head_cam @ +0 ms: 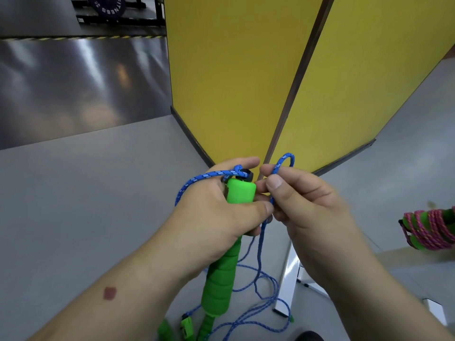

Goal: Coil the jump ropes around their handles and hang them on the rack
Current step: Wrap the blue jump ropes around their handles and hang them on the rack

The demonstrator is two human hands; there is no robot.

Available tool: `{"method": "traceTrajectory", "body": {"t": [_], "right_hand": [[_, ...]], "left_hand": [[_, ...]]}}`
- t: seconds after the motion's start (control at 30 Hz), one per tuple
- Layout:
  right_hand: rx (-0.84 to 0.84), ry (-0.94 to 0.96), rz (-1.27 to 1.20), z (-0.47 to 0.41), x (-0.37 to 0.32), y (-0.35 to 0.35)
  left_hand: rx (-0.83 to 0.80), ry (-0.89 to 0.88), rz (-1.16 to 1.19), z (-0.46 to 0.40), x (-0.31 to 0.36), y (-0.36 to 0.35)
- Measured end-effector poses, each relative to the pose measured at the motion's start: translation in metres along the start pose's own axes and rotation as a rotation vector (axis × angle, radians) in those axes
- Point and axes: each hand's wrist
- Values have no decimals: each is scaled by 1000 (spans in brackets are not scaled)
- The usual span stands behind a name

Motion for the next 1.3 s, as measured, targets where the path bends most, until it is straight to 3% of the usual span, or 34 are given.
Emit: {"method": "traceTrajectory", "body": {"t": [0.17, 0.3, 0.43, 0.6, 0.7, 0.8, 0.97, 1.1, 1.3], "right_hand": [[-15, -131, 92, -1, 6, 4], [-207, -304, 231, 4, 2, 5], [-139, -148, 212, 3, 1, 4], [-46, -15, 61, 2, -4, -2], [-53, -21, 54, 2, -2, -2], [-40, -104, 138, 1, 3, 2], [-210, -313, 316, 3, 3, 5], [-151, -218, 283, 2, 4, 6], [-65, -71, 95, 0, 2, 3]], "left_hand": [[93, -40, 126, -3, 4, 3], [181, -42, 245, -7, 8, 12], [217, -12, 198, -7, 7, 15], [54, 22, 46, -1, 0, -1], [63, -12, -12, 1, -2, -7], [137, -29, 73, -1, 1, -3], [249, -41, 181, -7, 8, 12], [286, -18, 170, -8, 7, 15], [124, 52, 4, 1, -2, -4]]}}
Point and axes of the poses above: each hand's wrist, its own z-axis away from the middle knuckle, its own y-axis out of the back of the hand, x = y × z, and after that the axes turned 10 degrees about -z, right-handed
